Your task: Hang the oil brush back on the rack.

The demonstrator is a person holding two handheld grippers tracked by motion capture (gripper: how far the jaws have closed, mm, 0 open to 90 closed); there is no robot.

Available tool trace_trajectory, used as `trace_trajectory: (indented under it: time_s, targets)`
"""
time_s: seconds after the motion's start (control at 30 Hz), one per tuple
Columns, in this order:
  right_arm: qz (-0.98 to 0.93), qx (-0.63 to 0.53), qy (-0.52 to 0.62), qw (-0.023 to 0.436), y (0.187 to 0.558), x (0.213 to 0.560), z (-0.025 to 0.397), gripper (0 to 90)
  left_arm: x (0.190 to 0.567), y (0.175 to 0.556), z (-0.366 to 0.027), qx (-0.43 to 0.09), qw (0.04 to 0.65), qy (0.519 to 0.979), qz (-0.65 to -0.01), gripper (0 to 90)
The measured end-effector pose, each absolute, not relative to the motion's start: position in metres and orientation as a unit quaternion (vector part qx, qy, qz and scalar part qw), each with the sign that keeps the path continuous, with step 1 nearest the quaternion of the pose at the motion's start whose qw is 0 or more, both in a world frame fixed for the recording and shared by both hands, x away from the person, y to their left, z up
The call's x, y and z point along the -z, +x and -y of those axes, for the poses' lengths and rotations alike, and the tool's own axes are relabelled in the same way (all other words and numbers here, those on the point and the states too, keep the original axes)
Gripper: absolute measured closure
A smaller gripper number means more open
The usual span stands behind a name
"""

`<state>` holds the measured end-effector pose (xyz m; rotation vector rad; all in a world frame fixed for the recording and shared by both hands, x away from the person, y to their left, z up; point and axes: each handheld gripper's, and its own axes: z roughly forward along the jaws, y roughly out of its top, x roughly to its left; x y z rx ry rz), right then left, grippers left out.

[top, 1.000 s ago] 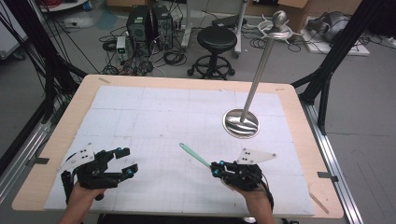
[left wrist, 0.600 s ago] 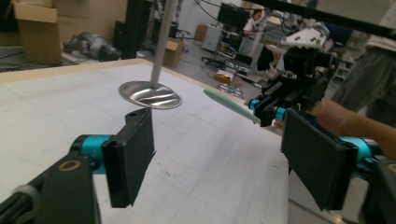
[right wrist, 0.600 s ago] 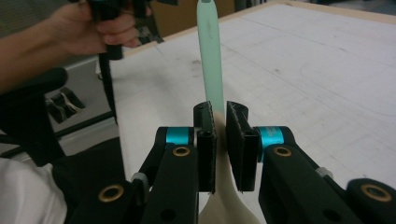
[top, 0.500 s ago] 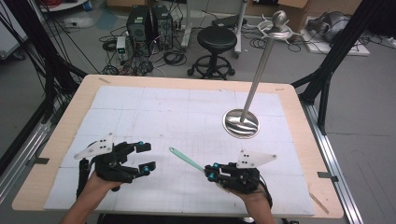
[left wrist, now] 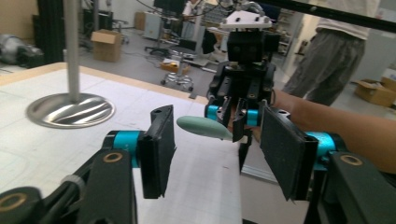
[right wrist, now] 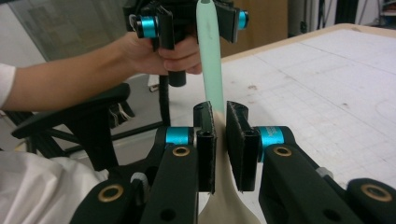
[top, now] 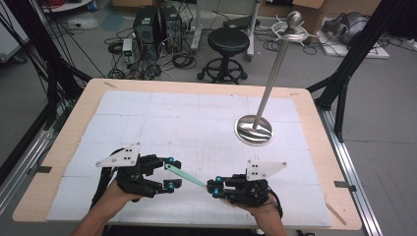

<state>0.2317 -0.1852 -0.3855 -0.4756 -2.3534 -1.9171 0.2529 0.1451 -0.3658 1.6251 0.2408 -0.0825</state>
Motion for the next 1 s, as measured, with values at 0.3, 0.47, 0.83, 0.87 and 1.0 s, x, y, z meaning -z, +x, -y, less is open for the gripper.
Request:
trace_trajectory:
  time_s: [0.3,0.47,0.83,0.87,1.0]
  targets:
    - [0.749,0.643,-0.146,0.065,0.234,0.388,0.186,82.5,0.358,0.254,-0.139,0.061,0.696,0.710,-0.088,61.9]
    - [0.738,0.655,-0.140,0.079,0.235,0.389,0.187,82.4,0.356,0.254,-0.138,0.067,0.703,0.704,-0.082,68.8]
    - [0.736,0.657,-0.144,0.079,0.236,0.393,0.186,81.0,0.349,0.251,-0.134,0.055,0.693,0.713,-0.090,75.4]
    - [0.735,0.656,-0.151,0.077,0.236,0.392,0.186,79.9,0.347,0.250,-0.134,0.052,0.692,0.714,-0.093,75.4]
    - [0.730,0.655,-0.182,0.072,0.237,0.391,0.186,60.1,0.341,0.248,-0.131,0.042,0.680,0.725,-0.103,75.6]
